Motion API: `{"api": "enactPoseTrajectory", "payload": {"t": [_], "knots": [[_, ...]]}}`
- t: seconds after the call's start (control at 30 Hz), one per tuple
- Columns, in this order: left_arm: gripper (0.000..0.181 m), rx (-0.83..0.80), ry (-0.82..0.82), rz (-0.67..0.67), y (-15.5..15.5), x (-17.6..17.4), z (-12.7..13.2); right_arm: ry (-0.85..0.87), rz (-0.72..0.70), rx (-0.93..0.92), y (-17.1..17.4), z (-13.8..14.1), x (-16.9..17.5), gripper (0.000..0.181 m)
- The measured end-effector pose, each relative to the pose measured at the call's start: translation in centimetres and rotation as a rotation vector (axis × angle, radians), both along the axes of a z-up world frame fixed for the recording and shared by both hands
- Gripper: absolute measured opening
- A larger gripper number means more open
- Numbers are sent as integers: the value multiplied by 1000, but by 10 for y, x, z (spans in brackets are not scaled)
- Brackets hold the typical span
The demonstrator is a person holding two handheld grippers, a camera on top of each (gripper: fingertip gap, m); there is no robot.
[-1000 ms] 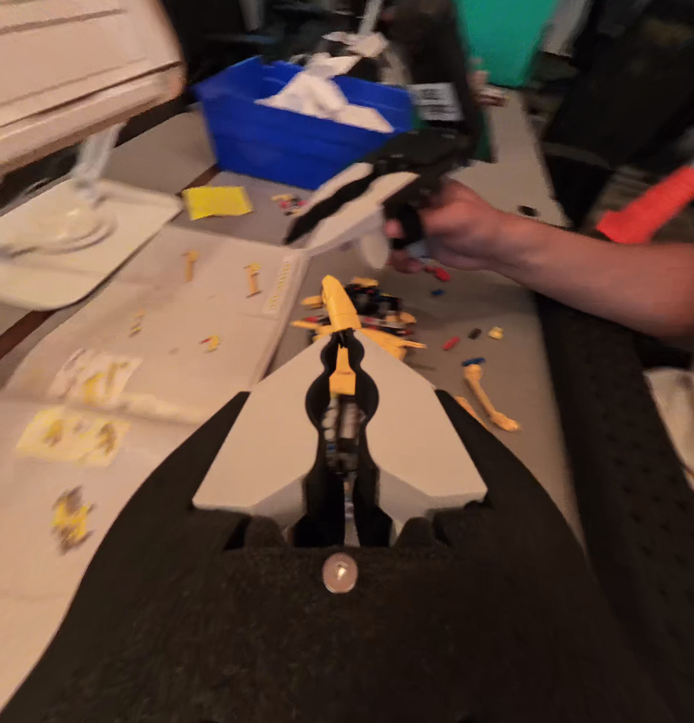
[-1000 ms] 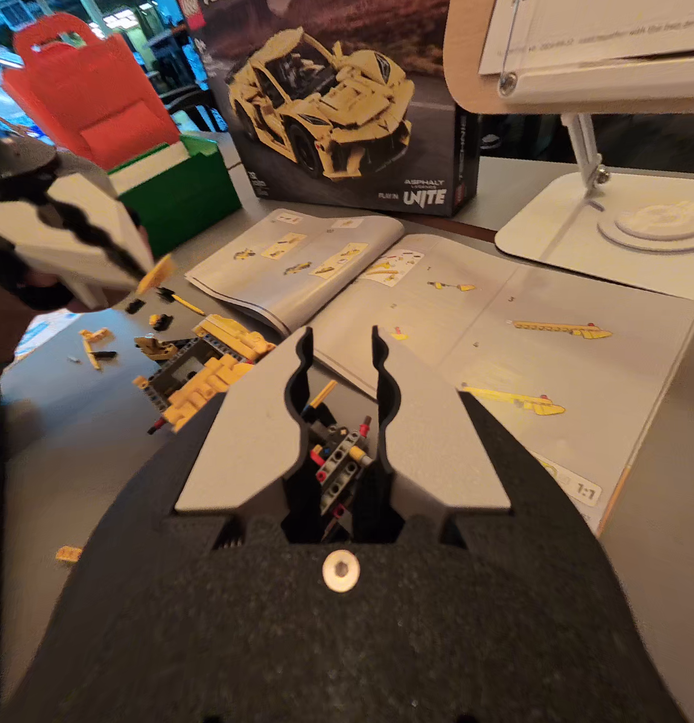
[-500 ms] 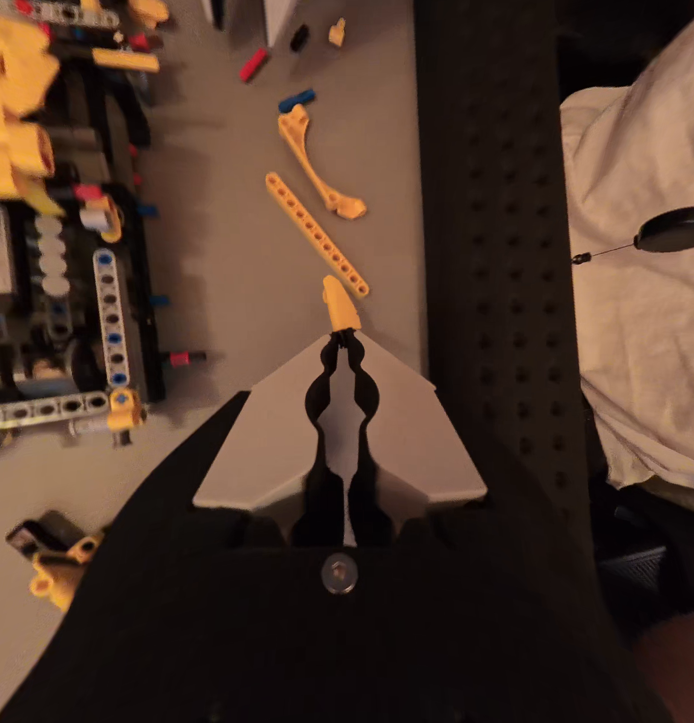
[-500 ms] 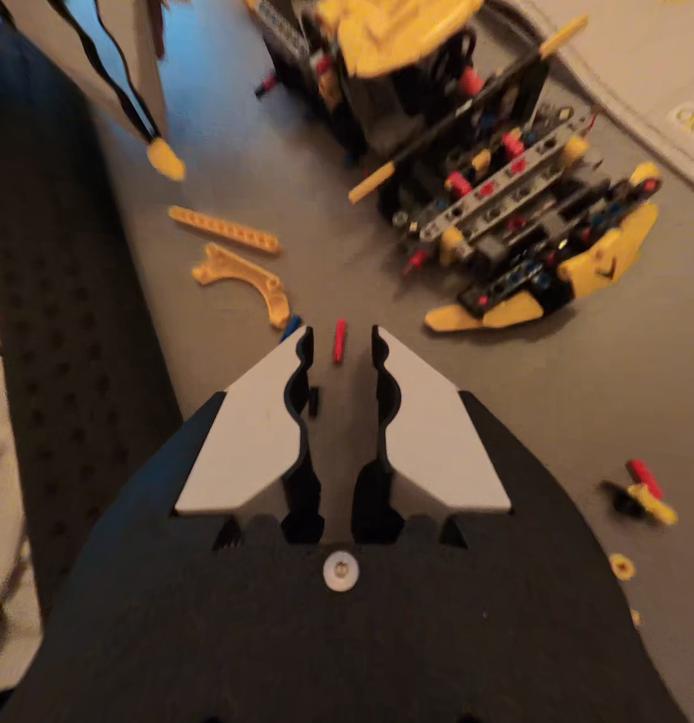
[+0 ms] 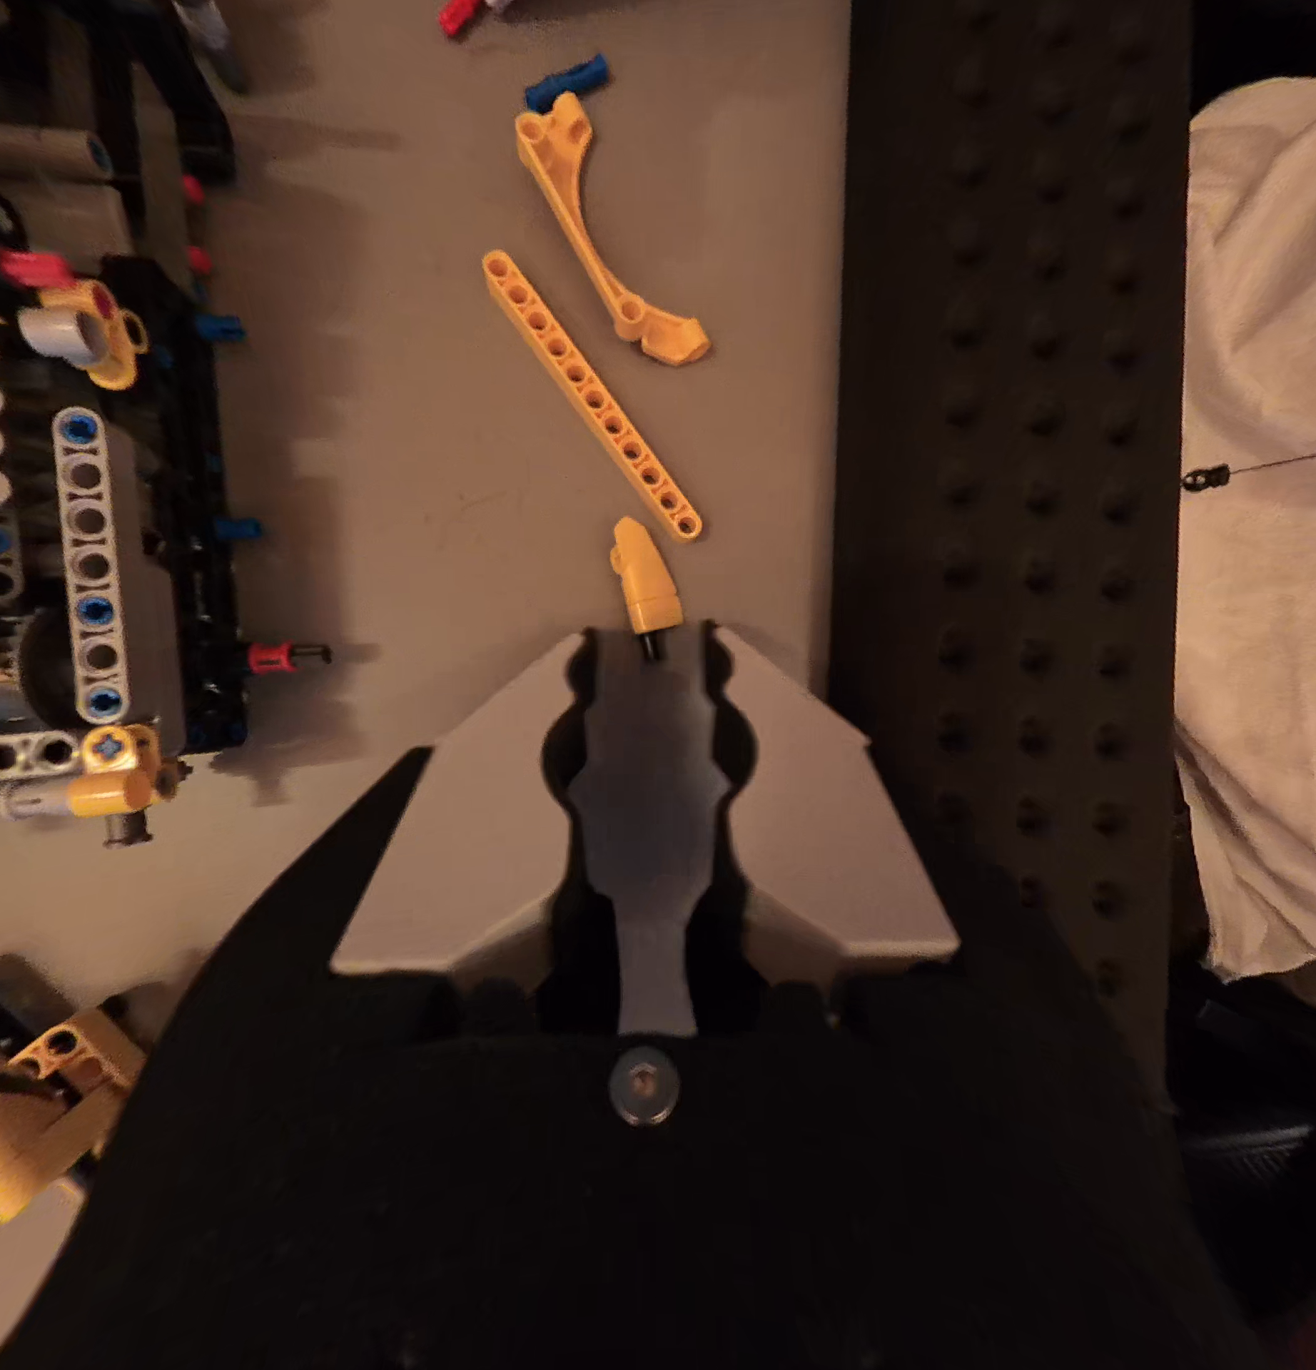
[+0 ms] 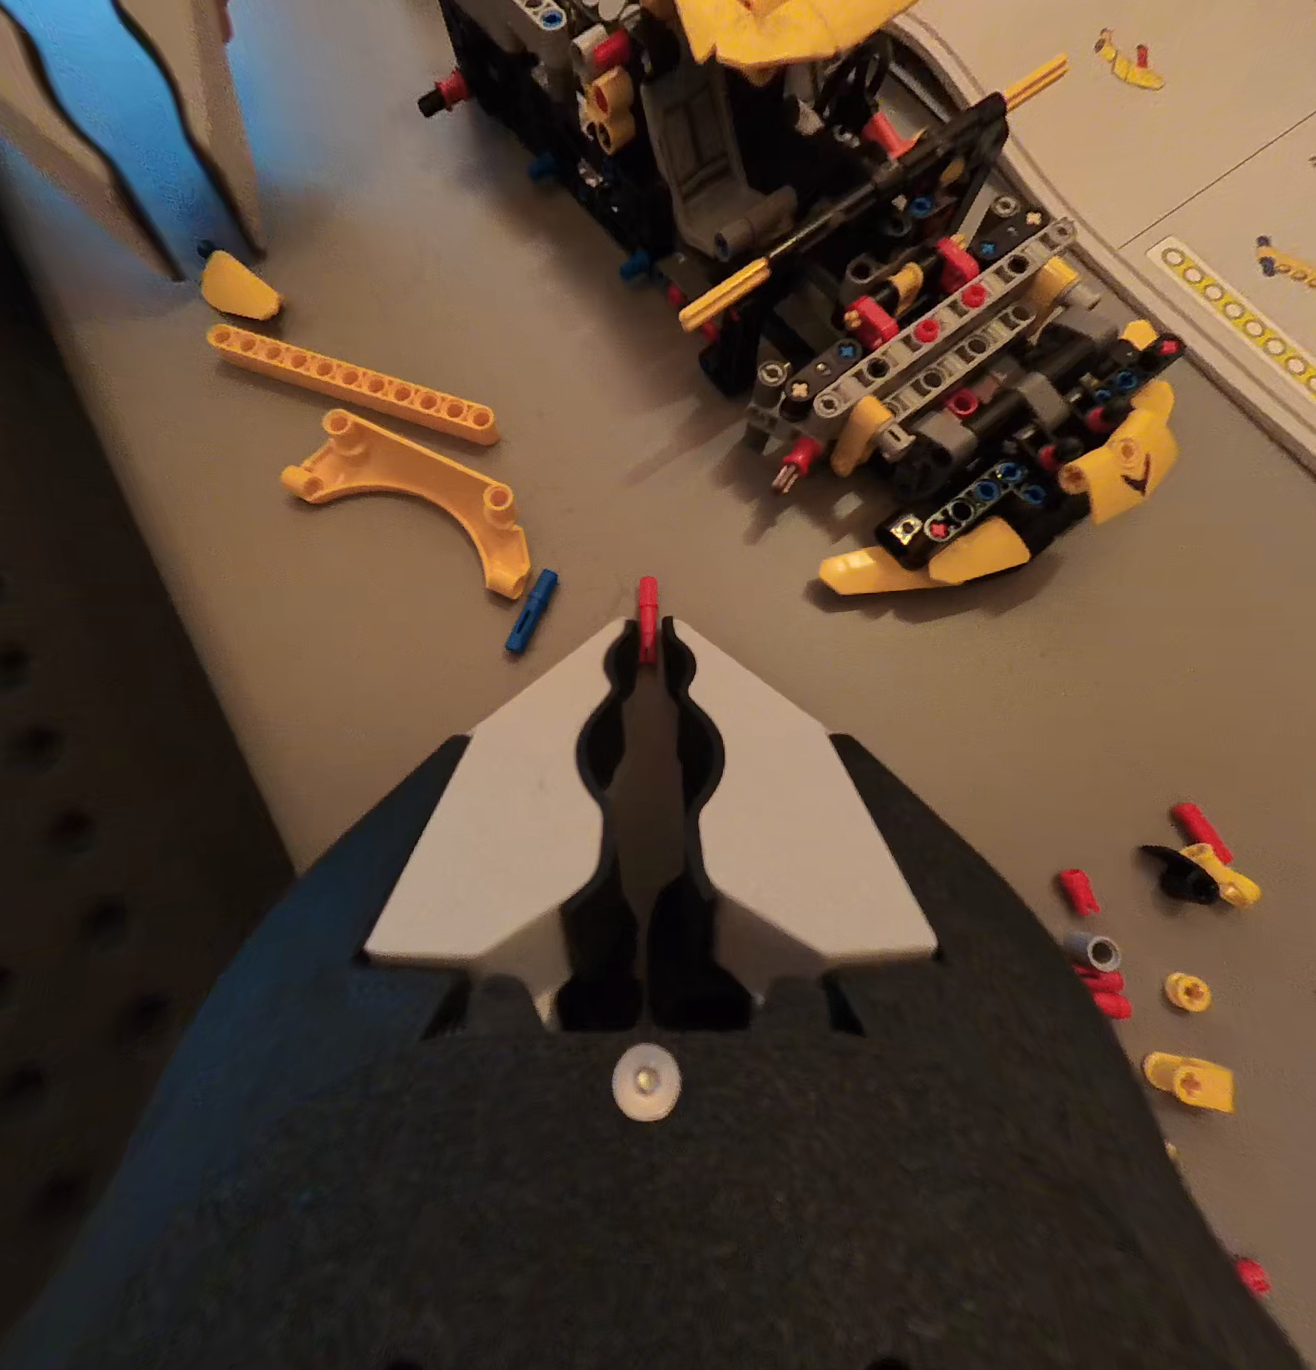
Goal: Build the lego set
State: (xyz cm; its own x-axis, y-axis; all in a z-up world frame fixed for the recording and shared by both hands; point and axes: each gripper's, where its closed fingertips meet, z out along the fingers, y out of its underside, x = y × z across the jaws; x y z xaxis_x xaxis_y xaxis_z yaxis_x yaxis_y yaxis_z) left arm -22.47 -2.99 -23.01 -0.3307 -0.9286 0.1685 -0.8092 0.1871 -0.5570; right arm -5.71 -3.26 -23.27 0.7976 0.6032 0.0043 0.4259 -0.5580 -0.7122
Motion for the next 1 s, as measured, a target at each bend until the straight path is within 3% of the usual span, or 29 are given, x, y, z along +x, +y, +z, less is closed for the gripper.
{"api": "enactPoseTrajectory", "payload": {"t": [0.17,0.3,0.4,0.5,0.67,0.77,1.0], "knots": [[35,56,-73,100,15,16,34,40,39,-66,-5,4,-7,4],[33,417,-296,96,23,58,74,178,142,-69,-9,40,-37,3],[18,768,-375,-53,5,73,84,226,244,-95,-15,64,-63,3],[17,1016,-417,-155,-6,80,86,246,329,-116,-19,80,-79,3],[16,1025,-426,-164,-15,83,82,267,386,-138,-21,91,-91,3],[5,1018,-433,-149,-16,84,82,253,389,-139,-20,89,-92,3],[3,984,-515,31,-8,90,99,415,329,-21,-9,109,-86,5]]}}
